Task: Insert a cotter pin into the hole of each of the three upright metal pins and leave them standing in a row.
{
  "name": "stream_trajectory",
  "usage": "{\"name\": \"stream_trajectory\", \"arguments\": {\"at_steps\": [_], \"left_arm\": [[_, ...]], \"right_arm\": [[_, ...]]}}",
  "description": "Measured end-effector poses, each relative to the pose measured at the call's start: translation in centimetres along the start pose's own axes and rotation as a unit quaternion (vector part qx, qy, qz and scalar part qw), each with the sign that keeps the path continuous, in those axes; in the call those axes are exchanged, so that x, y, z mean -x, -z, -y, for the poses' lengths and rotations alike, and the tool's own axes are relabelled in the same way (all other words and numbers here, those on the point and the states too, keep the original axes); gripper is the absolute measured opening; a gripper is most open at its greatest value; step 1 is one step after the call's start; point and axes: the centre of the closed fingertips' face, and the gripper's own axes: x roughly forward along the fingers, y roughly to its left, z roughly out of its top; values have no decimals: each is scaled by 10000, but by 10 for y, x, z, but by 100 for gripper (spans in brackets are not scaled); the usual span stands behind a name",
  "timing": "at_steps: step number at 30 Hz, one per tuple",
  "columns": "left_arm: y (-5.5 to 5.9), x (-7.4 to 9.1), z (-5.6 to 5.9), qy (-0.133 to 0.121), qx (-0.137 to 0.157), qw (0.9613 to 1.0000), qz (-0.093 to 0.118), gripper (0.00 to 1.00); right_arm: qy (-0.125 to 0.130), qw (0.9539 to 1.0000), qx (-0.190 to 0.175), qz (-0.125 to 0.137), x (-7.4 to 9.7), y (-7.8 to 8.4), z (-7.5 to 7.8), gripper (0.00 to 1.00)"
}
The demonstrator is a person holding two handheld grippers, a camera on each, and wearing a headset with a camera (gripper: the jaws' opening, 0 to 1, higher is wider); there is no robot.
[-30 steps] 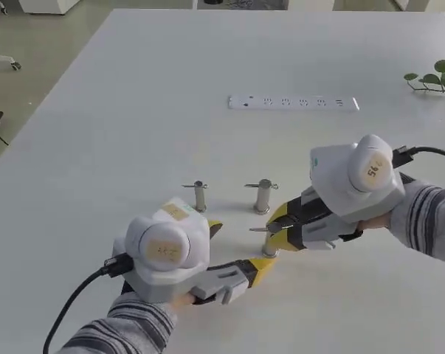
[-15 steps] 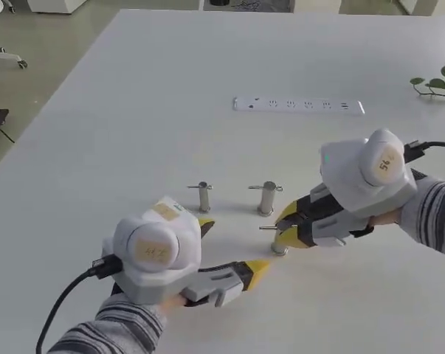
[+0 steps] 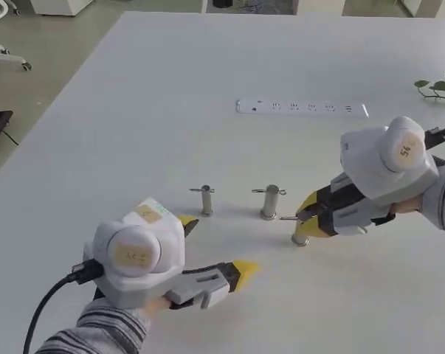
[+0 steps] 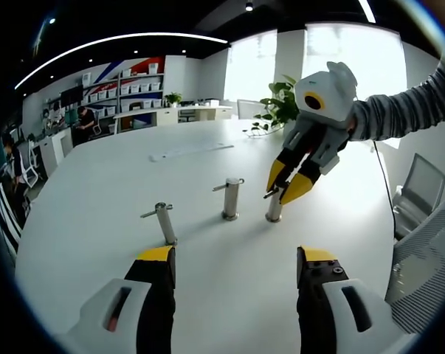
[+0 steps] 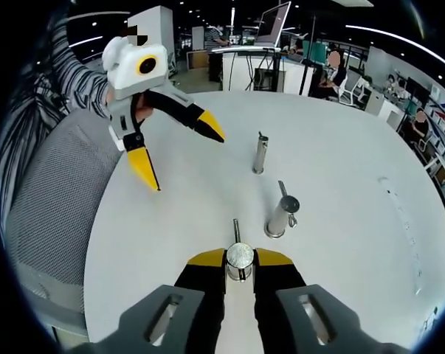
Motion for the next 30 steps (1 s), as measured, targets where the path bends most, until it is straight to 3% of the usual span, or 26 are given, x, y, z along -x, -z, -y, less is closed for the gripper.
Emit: {"name": "stream_trajectory", "arguments": {"at_steps": [8, 18, 22, 30], "left_arm": [[-4, 6, -9, -98, 19, 9999, 52, 73], [-13, 16, -10, -113, 67, 9997, 208, 84], [-13, 20, -12, -163, 45, 9997, 157, 88], [-12, 25, -16, -193, 16, 9997, 164, 94]], "right_arm": [[107, 9999, 11, -54, 7, 9, 16, 8], [215, 9997, -62, -130, 14, 23, 36, 8], [257, 9995, -104, -115, 17, 32, 46, 8], [238, 9996, -115, -128, 17, 34, 50, 8]]}}
